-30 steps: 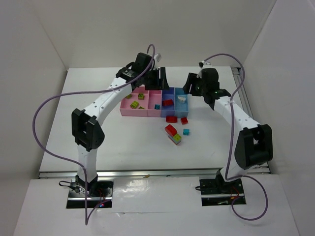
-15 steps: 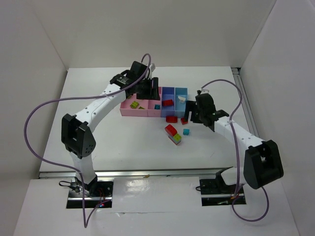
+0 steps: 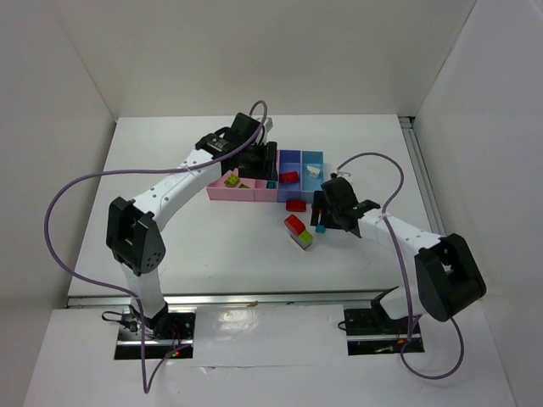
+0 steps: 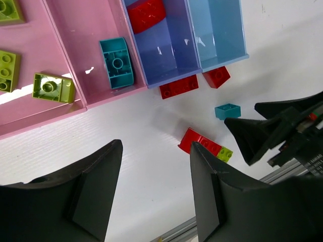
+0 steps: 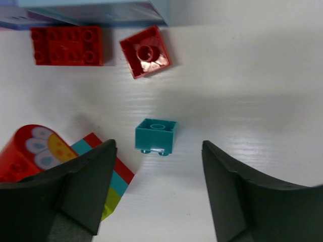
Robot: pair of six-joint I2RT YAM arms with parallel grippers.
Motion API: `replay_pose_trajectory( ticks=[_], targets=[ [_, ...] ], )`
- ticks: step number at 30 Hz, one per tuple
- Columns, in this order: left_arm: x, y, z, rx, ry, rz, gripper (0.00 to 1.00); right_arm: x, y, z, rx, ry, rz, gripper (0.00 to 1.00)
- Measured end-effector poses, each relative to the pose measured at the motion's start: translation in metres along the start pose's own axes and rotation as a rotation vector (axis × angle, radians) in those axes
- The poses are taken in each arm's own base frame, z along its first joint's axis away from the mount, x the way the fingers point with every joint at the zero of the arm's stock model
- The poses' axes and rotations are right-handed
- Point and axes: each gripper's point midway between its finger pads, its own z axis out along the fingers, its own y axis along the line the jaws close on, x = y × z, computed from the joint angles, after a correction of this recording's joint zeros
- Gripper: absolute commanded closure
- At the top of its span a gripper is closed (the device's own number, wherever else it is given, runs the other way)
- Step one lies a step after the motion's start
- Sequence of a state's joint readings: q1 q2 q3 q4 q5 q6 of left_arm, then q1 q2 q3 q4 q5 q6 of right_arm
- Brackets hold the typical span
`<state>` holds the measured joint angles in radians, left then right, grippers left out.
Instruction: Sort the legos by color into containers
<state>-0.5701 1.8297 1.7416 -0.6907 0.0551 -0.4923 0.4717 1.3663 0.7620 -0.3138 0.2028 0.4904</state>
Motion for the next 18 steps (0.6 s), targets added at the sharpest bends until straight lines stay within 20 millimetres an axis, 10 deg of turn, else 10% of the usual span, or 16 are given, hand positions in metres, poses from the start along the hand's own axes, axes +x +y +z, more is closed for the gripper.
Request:
replay_pose_trajectory(
  ticks=[18],
  targets=[
    [0.021,0.005,0.010,-0.041,0.039,0.030,0.35,0.033,-0.011,0.028,0.074,0.067,0.002,0.48]
  ],
)
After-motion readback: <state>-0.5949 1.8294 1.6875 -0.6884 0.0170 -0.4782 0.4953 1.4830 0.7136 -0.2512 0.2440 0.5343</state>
